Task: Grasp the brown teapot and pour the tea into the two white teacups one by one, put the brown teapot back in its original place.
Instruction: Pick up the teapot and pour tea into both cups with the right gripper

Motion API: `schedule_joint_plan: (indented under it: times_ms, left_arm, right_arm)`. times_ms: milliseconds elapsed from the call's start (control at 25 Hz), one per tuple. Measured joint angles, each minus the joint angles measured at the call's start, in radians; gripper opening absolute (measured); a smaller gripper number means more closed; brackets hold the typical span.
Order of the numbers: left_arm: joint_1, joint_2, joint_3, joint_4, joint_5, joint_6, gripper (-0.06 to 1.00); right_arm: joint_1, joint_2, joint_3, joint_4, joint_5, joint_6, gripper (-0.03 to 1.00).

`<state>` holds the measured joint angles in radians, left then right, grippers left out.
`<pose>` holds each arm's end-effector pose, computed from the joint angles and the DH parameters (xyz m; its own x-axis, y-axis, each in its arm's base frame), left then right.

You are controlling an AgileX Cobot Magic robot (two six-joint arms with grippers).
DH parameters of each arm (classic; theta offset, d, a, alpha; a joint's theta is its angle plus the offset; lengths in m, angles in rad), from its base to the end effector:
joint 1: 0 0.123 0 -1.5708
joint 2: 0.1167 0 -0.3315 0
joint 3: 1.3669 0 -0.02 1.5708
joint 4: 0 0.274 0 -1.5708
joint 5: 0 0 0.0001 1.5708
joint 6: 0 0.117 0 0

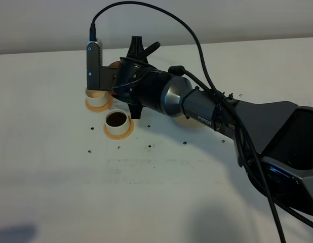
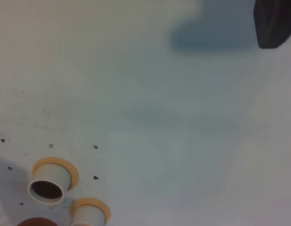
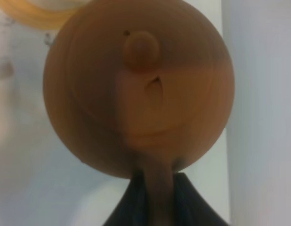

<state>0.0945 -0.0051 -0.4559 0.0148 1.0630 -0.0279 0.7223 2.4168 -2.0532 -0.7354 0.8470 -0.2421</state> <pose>-0.0044 0.0011 0.2621 -0.4878 -0.0670 -0.8704 -0.1157 0.9932 -0.0117 0.4875 0.3511 0.1731 -0.1871 -0.9767 -0.1054 -0.6927 0.2072 -0.6908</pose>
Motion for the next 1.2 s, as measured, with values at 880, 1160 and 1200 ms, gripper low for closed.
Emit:
schedule_joint_plan:
  times_ms: [880,1160,1200]
  left_arm:
    - [0.0,0.0,0.0,0.0,0.0,0.0,0.29]
    - [0.0,0.0,0.0,0.0,0.0,0.0,0.29]
    - [0.0,0.0,0.0,0.0,0.0,0.0,0.29]
  right_arm:
    - [0.03,0.0,0.0,-0.134,0.002,-0.014,0.09]
    - [0.036,0.001,0.0,-0.166,0.0,-0.026,0.09]
    - [0.036,0.003,0.0,-0.172,0.0,-0.026,0.09]
